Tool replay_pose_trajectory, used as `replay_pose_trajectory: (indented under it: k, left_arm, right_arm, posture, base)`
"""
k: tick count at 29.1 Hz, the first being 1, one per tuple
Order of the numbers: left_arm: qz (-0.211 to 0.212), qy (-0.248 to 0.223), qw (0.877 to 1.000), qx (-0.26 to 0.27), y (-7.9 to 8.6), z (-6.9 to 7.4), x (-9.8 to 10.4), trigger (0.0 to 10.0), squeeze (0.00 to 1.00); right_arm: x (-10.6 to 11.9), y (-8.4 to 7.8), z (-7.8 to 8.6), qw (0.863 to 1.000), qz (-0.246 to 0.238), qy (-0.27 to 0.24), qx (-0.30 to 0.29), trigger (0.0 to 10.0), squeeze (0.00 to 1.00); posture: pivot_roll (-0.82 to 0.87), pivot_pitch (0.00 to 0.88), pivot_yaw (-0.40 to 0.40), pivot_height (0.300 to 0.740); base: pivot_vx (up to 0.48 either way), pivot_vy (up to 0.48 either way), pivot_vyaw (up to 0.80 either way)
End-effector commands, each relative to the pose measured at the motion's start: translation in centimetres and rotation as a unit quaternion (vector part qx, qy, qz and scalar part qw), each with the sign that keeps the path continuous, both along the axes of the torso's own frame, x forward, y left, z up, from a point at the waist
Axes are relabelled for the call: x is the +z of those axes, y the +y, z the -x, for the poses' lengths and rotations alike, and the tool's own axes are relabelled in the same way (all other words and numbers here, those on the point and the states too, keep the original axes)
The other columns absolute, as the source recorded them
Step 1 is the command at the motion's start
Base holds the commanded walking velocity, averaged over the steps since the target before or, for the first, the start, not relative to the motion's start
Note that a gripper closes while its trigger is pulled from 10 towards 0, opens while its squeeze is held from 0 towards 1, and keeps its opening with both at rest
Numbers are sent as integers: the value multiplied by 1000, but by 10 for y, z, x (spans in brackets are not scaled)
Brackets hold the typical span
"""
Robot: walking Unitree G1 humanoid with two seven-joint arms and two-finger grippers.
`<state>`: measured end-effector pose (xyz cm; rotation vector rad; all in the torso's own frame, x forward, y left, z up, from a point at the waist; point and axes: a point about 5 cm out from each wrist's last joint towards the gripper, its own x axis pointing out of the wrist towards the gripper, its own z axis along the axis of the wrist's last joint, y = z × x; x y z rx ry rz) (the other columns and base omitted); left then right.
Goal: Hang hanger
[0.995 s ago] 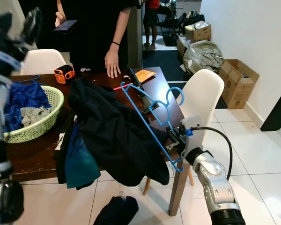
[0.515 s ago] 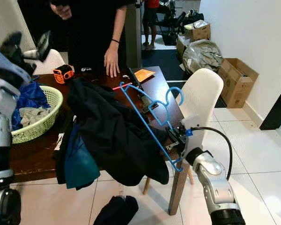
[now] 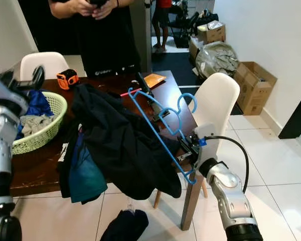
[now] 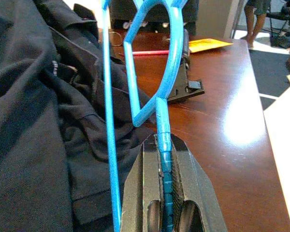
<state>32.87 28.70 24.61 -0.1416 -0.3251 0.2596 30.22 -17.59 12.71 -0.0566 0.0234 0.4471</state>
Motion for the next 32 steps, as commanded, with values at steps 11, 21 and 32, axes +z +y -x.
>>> replay_pose_trajectory:
  k: [11,21,32]
  left_arm:
    - [10,5,1000,29,4,4,-9,10000,0]
    - [11,3,1000,17,-5,2,-7,10000,0]
    - [21,10,1000,19,-6,3,-11,10000,0]
  right_arm:
    - [1,0,1,1000,-7,-7,3,10000,0]
    - [2,0,2,1000,-11,-8,4,10000,0]
    - [3,-1,2,1000,-14,-9,3,10000,0]
  posture:
    - [-18,0,-2,740]
    - [-20,0,2,740]
    - [-18,0,1,740]
  base:
    - [265,0,0]
    - [266,0,240]
    - [286,0,0]
